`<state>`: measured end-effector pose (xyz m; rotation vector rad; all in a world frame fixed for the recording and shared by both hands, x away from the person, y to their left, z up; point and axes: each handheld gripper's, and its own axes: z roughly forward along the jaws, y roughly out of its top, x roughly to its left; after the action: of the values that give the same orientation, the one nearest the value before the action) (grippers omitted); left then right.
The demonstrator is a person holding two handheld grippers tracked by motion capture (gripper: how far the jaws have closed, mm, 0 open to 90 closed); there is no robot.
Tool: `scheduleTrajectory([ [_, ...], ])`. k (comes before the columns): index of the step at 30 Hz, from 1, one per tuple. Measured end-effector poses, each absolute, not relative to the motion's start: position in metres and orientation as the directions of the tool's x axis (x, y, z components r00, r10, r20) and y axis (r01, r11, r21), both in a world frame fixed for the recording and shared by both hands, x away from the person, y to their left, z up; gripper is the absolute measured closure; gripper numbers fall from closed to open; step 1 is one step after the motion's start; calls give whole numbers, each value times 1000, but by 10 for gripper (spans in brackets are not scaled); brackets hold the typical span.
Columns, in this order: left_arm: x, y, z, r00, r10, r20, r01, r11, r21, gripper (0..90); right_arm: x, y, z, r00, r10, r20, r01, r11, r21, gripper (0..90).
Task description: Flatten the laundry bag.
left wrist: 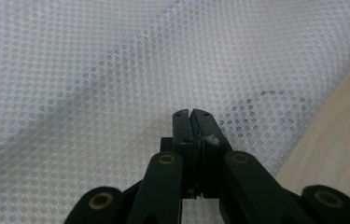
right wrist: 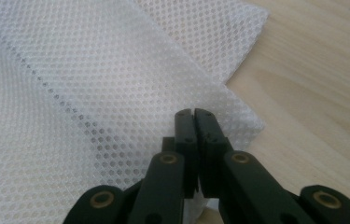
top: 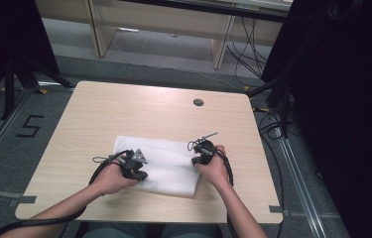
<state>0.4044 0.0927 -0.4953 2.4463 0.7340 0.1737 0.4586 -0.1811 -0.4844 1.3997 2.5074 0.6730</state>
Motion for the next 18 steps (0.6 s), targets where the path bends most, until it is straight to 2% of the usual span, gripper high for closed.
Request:
scheduleTrajectory([
  [6, 408, 88, -496, 850, 525, -36, 450, -689, 567, 874, 460, -179, -476, -547, 836, 39, 729, 452, 514, 846],
  [10, 405, 85, -497, 837, 546, -46, 464, -661, 590, 841, 467, -165, -467, -565, 825, 26, 703, 464, 539, 741],
  [13, 405, 87, -496, 853, 522, -17, 432, -686, 585, 807, 474, -160, -466, -579, 816, 13, 688, 479, 546, 690],
  [15, 401, 85, -495, 833, 551, -42, 459, -646, 610, 807, 484, -151, -467, -600, 800, 0, 679, 509, 529, 612],
  [16, 401, 87, -493, 855, 519, -23, 429, -681, 594, 809, 486, -149, -467, -612, 791, -8, 671, 524, 525, 597],
  [18, 398, 85, -493, 843, 535, -50, 449, -651, 612, 809, 488, -146, -468, -605, 796, 0, 678, 516, 523, 585],
])
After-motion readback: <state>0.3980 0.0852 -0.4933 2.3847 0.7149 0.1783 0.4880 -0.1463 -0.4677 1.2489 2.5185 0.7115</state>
